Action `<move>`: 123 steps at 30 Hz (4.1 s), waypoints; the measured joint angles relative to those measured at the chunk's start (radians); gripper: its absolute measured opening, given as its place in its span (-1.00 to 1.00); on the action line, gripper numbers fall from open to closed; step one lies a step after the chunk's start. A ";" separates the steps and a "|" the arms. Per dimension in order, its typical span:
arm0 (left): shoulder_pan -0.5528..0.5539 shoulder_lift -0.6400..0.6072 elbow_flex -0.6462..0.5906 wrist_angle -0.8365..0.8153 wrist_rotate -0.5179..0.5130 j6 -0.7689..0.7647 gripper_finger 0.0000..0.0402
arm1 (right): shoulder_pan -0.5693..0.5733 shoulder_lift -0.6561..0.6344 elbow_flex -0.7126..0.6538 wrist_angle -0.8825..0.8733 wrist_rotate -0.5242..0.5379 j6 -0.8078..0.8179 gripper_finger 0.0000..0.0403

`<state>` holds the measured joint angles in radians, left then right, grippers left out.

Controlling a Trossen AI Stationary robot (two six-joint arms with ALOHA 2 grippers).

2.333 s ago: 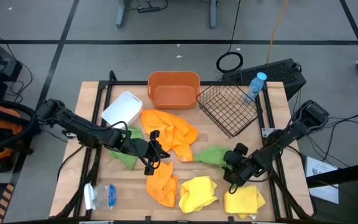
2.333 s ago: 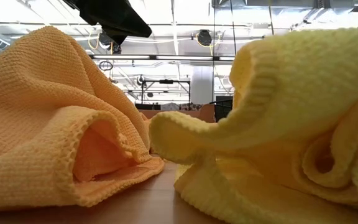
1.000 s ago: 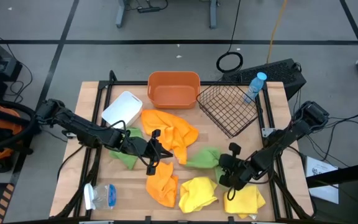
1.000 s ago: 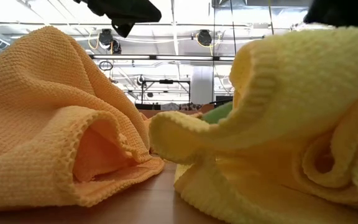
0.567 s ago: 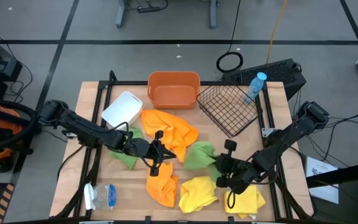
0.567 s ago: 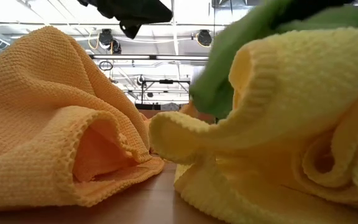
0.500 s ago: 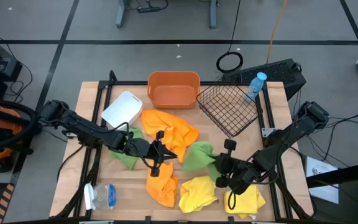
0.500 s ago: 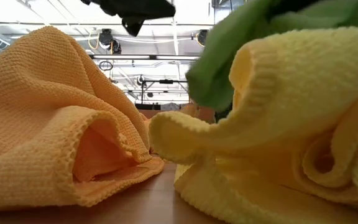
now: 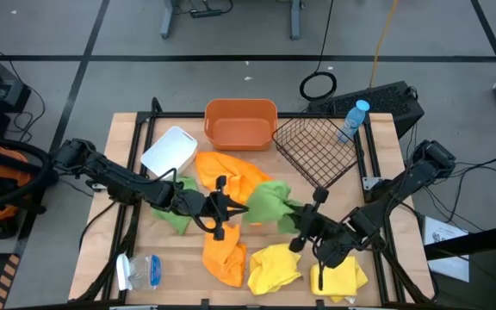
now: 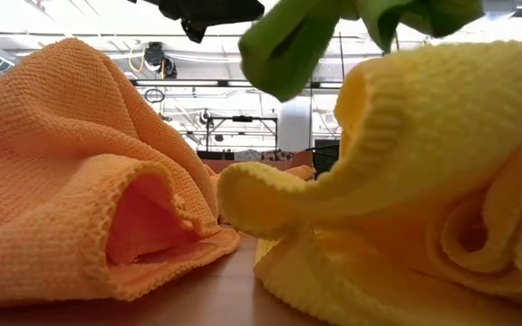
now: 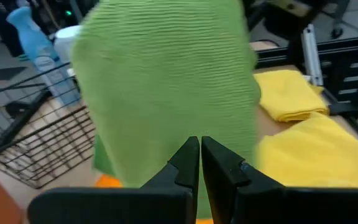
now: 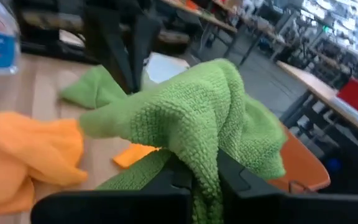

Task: Sort microfiber towel by color & place in baskets
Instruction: Put the right green towel into the orange bin

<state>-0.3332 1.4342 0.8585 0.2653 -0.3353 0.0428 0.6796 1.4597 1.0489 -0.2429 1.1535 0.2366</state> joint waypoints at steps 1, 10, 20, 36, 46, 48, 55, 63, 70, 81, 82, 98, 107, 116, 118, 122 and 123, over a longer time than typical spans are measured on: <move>0.000 -0.001 0.000 0.001 -0.005 0.005 -0.87 | 0.000 0.000 -0.004 0.038 -0.007 -0.037 -0.94; -0.104 -0.077 0.003 0.009 -0.011 0.203 -0.87 | -0.005 -0.001 -0.007 0.090 -0.212 -0.238 -0.94; -0.142 -0.055 0.003 0.079 -0.014 0.365 -0.47 | -0.082 -0.001 -0.007 0.166 -0.424 -0.454 -0.94; -0.127 0.052 0.003 0.196 -0.022 0.528 0.68 | -0.216 -0.001 -0.007 0.278 -0.784 -0.611 -0.93; -0.068 0.053 0.003 0.200 0.094 0.541 0.40 | -0.257 -0.001 -0.007 0.285 -0.794 -0.568 -0.93; -0.059 0.053 0.003 0.200 0.100 0.540 0.27 | -0.262 -0.001 -0.007 0.285 -0.795 -0.556 -0.93; -0.028 0.052 0.003 0.201 0.099 0.540 -0.41 | -0.267 0.000 -0.008 0.332 -0.792 -0.536 -0.72; -0.019 0.053 0.003 0.194 0.058 0.540 -0.86 | -0.243 -0.001 -0.008 0.285 -0.669 -0.418 -0.26; -0.019 0.046 0.002 0.177 -0.118 0.538 -0.91 | -0.198 -0.013 -0.007 0.144 -0.594 -0.213 0.14; 0.015 -0.162 0.002 -0.063 -0.302 0.342 -0.91 | -0.161 -0.080 -0.007 -0.130 -0.594 0.086 0.31; 0.017 -0.186 0.002 -0.105 -0.317 0.320 -0.91 | -0.156 -0.080 -0.007 -0.156 -0.584 0.092 0.30; 0.157 -0.593 0.002 -1.011 -0.383 -0.421 -0.91 | -0.153 -0.076 -0.007 -0.240 -0.544 -0.022 0.05; 0.279 -0.678 0.002 -1.283 -0.318 -0.609 -0.91 | -0.195 -0.076 -0.007 -0.239 -0.543 -0.072 -0.07; 0.394 -0.650 0.002 -1.201 -0.374 -0.465 -0.91 | -0.247 -0.076 -0.007 -0.187 -0.543 -0.148 -0.17; 0.414 -0.640 0.002 -1.150 -0.353 -0.405 -0.91 | -0.259 -0.076 -0.007 -0.176 -0.543 -0.164 -0.18; 0.448 -0.608 0.002 -0.965 -0.241 -0.231 -0.91 | -0.283 -0.076 -0.007 -0.175 -0.548 -0.178 -0.21; 0.458 -0.598 0.002 -0.910 -0.207 -0.184 -0.91 | -0.289 -0.076 -0.007 -0.175 -0.549 -0.180 -0.21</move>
<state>0.1248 0.8361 0.8606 -0.6446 -0.5427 -0.1417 0.3907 1.3842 1.0420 -0.4179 0.6048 0.0566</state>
